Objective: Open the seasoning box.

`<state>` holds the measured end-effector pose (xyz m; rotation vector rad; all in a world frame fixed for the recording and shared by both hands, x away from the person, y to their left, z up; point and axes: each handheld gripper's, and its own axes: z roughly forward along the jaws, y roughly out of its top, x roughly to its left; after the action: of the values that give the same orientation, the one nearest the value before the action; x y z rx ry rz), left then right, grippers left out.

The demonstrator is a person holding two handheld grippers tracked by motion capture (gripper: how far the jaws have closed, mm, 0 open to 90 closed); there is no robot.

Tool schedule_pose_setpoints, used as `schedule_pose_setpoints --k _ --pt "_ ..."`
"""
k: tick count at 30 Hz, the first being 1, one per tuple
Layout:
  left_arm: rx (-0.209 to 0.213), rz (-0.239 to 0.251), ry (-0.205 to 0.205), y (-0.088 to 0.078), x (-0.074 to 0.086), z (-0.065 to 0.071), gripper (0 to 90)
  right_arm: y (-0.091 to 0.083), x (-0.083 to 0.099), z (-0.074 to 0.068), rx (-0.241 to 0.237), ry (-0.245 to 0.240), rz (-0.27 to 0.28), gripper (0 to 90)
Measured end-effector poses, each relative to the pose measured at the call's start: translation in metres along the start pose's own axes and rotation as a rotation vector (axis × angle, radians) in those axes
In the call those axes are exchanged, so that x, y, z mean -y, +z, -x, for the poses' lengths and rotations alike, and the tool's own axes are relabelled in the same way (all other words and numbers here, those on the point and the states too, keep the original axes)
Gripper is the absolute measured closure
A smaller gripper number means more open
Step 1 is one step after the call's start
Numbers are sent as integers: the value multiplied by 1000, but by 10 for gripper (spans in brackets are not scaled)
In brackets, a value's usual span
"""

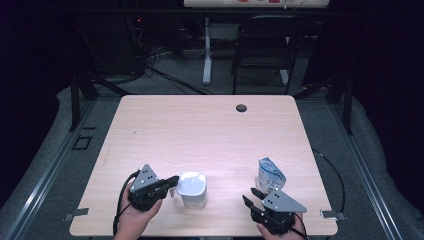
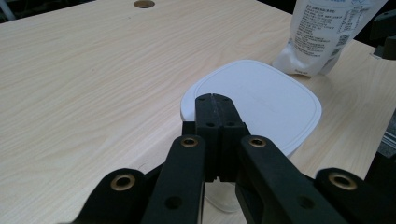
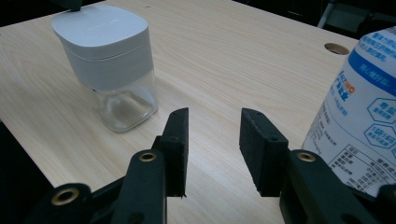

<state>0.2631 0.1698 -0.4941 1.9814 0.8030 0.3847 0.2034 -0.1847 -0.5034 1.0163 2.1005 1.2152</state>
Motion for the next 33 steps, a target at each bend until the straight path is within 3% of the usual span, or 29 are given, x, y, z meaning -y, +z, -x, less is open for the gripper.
schedule_pose_setpoints --k 6,8,12,23,33 --pt "7 -39 -8 -1 -5 0 900 6 -4 -1 -13 -7 -14 632" --pt "1 -73 11 -1 -10 0 900 8 -5 -2 -16 -10 -14 632" --pt "0 -95 19 -1 -12 0 900 11 -9 -5 -22 -13 -8 632" --pt "-4 -96 -3 -2 -10 -4 900 21 -14 -10 -48 -16 -11 632" --pt "-4 -94 -8 -2 -10 -4 900 42 -24 -19 -82 -24 -25 631"
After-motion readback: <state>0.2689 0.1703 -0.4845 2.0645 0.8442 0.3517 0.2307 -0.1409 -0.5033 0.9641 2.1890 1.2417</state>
